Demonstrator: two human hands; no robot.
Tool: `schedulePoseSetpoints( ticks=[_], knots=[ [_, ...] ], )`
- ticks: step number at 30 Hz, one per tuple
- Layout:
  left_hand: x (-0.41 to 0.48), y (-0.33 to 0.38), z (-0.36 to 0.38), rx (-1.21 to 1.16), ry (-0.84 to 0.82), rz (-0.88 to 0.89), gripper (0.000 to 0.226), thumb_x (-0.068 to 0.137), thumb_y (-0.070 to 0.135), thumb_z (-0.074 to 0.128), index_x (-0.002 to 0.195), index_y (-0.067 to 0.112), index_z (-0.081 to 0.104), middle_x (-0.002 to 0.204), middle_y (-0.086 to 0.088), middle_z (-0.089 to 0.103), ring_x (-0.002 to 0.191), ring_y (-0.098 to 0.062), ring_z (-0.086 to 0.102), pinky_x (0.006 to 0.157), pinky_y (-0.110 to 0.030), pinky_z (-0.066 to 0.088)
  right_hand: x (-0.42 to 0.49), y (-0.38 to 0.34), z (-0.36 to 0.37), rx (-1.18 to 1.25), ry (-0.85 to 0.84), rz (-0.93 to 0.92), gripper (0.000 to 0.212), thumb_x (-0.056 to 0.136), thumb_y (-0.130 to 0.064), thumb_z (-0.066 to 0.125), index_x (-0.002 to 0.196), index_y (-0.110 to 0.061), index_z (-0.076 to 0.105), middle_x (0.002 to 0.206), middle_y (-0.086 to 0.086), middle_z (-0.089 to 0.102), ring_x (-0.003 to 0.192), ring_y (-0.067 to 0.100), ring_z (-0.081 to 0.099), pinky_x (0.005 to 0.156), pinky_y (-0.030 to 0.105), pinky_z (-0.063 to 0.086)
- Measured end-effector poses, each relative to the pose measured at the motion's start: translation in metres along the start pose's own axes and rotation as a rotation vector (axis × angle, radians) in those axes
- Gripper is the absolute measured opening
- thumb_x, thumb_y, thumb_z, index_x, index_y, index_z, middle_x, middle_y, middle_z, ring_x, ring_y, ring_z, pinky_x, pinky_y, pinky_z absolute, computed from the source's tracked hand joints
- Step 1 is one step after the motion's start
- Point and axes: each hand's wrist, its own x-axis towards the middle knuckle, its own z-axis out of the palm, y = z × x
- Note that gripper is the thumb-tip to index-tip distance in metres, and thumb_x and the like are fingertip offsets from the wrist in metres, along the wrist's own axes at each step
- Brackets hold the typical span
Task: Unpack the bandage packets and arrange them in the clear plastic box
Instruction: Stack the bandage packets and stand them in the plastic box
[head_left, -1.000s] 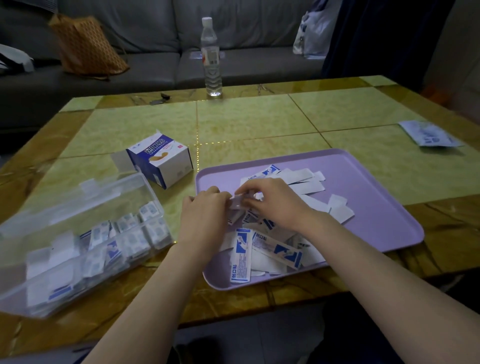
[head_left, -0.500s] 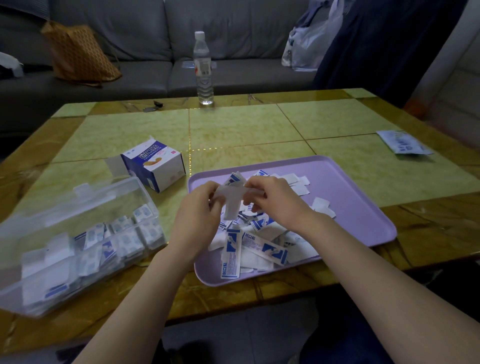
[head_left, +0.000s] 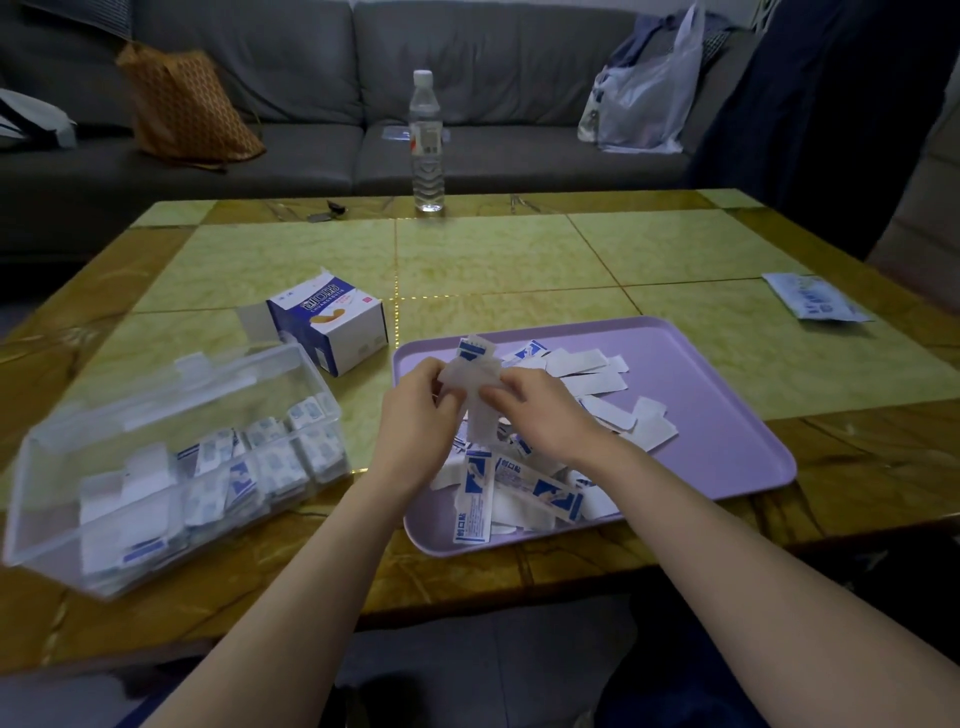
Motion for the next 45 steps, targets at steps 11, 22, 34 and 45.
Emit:
schedulePoseSetpoints(
  ticks=[11, 22, 34, 45],
  knots=[
    [0.002, 0.003, 0.003, -0.029, 0.041, -0.028, 0.01, 0.086, 0.007, 0.057, 0.081, 0.013, 0.063, 0.069, 0.001, 0.059, 0.071, -0.02, 0.056, 0.062, -0.026, 0.039, -0.003, -0.001, 0.011, 0.282, 0.077, 0.062, 0.017, 0.094, -0.016, 0.051, 0.098, -0.004, 0.063, 0.075, 0.005, 0.063, 0.071, 0.022, 0.059, 0.069, 0.036, 0.046],
    [0.005, 0.023, -0.007, -0.586, -0.096, -0.425, 0.042, 0.101, 0.039, 0.027, 0.094, 0.008, 0.054, 0.075, -0.012, 0.064, 0.062, -0.022, 0.058, 0.062, -0.031, 0.046, -0.015, -0.001, 0.002, -0.399, 0.407, -0.487, 0.017, 0.086, -0.023, 0.059, 0.093, -0.019, 0.074, 0.08, -0.001, 0.066, 0.071, 0.022, 0.063, 0.055, 0.032, 0.05],
    [0.0, 0.005, -0.008, -0.319, -0.04, -0.19, 0.03, 0.083, -0.004, 0.058, 0.106, 0.013, 0.051, 0.088, -0.009, 0.06, 0.072, -0.021, 0.064, 0.071, -0.034, 0.057, -0.012, 0.003, 0.0, -0.373, 0.186, -0.405, 0.047, 0.088, -0.032, 0.061, 0.128, -0.011, 0.049, 0.123, 0.004, 0.053, 0.115, 0.02, 0.047, 0.099, 0.027, 0.033],
    [-0.006, -0.012, -0.004, 0.334, -0.169, 0.131, 0.016, 0.083, 0.008, 0.057, 0.091, 0.019, 0.047, 0.091, -0.001, 0.063, 0.08, -0.021, 0.057, 0.065, -0.031, 0.047, -0.011, 0.012, 0.007, -0.691, -0.038, -0.322, 0.024, 0.092, -0.013, 0.052, 0.116, -0.011, 0.048, 0.113, 0.006, 0.05, 0.106, 0.024, 0.045, 0.078, 0.03, 0.036]
  ],
)
